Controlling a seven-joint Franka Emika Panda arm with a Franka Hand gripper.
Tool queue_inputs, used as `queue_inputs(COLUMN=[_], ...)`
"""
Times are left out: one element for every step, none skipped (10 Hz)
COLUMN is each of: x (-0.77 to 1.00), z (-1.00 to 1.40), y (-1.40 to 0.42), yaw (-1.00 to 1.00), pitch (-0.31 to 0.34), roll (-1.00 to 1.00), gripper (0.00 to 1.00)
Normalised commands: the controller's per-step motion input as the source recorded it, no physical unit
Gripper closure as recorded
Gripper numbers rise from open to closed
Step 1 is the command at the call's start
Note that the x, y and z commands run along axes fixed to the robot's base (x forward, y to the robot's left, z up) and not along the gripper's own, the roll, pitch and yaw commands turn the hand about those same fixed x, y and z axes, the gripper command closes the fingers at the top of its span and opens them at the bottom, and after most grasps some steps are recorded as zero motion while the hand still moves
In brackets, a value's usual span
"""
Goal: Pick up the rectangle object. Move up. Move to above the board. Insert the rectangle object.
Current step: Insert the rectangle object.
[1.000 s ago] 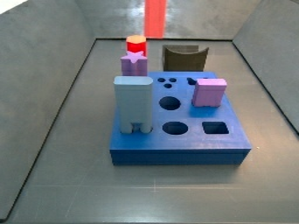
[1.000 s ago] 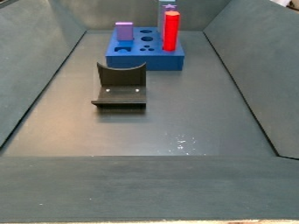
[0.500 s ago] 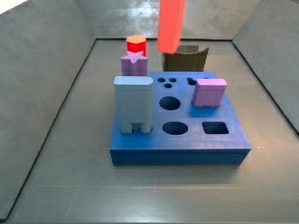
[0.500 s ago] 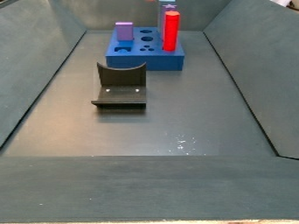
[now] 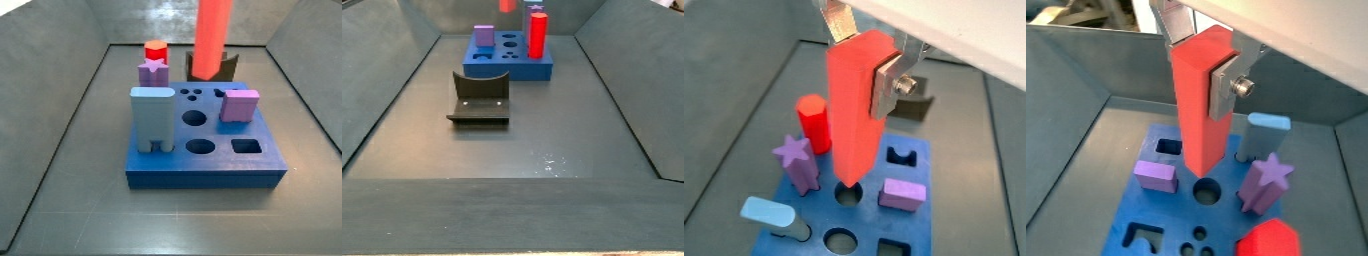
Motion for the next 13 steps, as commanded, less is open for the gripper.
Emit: queue_inputs(x=[0.67, 0.61, 0.5, 0.45, 0.33, 0.1, 0.02, 0.0, 0.06, 0.08, 0.34, 0.51, 0.64], z=[-0.45, -0.49, -0.48, -0.41, -0.36, -0.19, -0.06, -0.06, -0.13, -0.17, -0.29, -0.34, -0.28], y=[-0.17, -0.31, -0.49, -0.59, -0.52, -0.35, -0.2, -0.14, -0.06, 0.0, 0.0, 0.0, -0.05], yaw=[-0.43, -0.41, -0.41, -0.37, -0.41, -0.64, -0.76, -0.74, -0.61, -0.54, -0.34, -0.16, -0.03], pitch=[-0.019, -0.013, -0.024, 0.0, 0.04, 0.084, 0.089, 0.127, 0.203, 0.284, 0.29, 0.339, 0.366], roll=[0.01, 0.0, 0.0, 0.02, 0.06, 0.04, 0.03, 0.06, 0.11, 0.15, 0.23, 0.27, 0.25], gripper=[1.0, 1.0, 1.0, 1.0, 1.0, 1.0, 1.0, 1.0, 1.0, 1.0, 1.0, 1.0, 1.0])
